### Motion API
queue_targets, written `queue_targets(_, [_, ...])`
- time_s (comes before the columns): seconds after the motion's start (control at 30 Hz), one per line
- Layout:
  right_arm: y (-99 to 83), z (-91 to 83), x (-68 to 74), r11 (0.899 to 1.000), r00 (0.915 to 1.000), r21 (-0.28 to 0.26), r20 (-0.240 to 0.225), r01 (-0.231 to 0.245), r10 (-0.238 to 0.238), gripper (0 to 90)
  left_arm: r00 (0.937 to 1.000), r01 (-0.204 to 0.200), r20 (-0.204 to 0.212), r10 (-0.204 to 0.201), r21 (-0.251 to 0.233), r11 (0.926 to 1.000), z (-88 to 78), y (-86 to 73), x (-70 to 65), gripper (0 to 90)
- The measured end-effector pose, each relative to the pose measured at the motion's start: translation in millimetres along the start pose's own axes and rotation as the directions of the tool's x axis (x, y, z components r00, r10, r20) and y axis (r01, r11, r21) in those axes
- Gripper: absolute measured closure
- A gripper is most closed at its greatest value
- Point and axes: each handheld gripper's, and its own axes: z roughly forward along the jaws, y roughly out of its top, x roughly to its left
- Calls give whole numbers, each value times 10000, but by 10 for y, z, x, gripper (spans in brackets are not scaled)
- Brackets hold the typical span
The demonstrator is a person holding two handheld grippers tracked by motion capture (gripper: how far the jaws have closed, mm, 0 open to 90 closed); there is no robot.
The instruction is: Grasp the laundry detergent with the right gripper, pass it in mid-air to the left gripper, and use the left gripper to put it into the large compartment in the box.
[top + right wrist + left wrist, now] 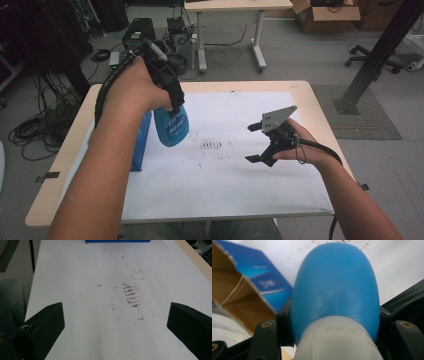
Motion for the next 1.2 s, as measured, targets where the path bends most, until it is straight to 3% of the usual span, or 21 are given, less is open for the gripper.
queue_targets(0.13, [-2,-45,-54,9995,10000,323,-14,-10,10,14,9980,638,-46,-637,69,9979,-141,-31,153,385])
queue_targets(0.3, [54,-86,-132,9941,9999,1077,-45,119,-115,18,9891,1473,-33,-1472,38,9891,-284,-93,349,384])
queue_targets(0.5, [147,-128,-212,9801,9994,1962,-239,295,-253,21,9695,2449,-76,-2449,11,9695,-413,-194,564,384])
queue_targets(0.63, [186,-152,-248,9735,9989,2256,-342,379,-310,22,9559,2937,-60,-2937,6,9559,-508,-258,692,384])
queue_targets(0.83, [211,-157,-274,9634,9979,2634,-527,507,-381,24,9246,3810,-17,-3810,-34,9246,-640,-363,874,384])
queue_targets(1.0, [199,-142,-284,9584,9969,2803,-701,538,-355,24,8845,4662,-172,-4662,-22,8847,-717,-446,1007,384])
queue_targets(1.2, [172,-100,-304,9527,9962,3000,-833,483,-243,28,8489,5279,-339,-5274,50,8493,-742,-516,1134,384])
